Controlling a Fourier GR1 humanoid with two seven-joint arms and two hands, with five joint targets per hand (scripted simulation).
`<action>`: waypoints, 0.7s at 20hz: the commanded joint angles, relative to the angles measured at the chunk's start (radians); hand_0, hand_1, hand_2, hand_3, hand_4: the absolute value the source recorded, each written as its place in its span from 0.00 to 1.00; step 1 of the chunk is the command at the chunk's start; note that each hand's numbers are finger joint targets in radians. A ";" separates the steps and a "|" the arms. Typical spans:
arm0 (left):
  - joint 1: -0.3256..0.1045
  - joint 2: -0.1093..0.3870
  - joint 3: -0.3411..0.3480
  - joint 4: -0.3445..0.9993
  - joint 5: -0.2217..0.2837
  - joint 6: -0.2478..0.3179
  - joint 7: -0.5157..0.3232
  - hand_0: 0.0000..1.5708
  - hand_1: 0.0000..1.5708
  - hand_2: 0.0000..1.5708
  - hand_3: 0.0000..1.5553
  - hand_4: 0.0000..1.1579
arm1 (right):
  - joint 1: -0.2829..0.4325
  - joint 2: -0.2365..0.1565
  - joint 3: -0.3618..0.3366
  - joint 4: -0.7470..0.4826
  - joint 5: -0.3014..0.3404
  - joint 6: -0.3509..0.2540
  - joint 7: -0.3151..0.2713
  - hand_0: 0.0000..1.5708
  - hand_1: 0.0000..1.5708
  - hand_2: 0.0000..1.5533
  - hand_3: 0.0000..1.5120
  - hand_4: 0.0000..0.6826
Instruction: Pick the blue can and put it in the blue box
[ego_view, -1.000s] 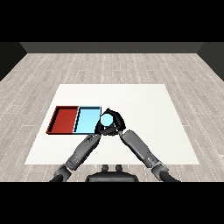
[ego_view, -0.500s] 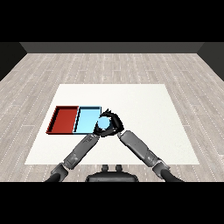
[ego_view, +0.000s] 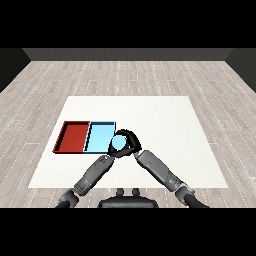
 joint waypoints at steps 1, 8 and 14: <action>-0.078 -0.039 -0.046 0.031 0.033 0.051 -0.005 0.40 0.40 0.46 0.33 0.57 | -0.004 0.035 0.034 -0.008 -0.031 -0.030 0.021 0.91 0.91 0.94 0.92 0.87; 0.004 -0.039 0.040 0.115 0.137 -0.111 -0.140 0.91 0.91 0.86 0.64 0.59 | -0.035 0.035 -0.049 0.018 -0.112 0.041 0.009 0.81 0.81 0.88 0.88 0.61; -0.023 -0.040 0.055 0.053 0.108 -0.082 -0.004 1.00 1.00 0.97 0.93 0.95 | 0.027 0.036 -0.079 -0.028 -0.046 0.055 0.065 0.00 0.00 0.00 0.00 0.00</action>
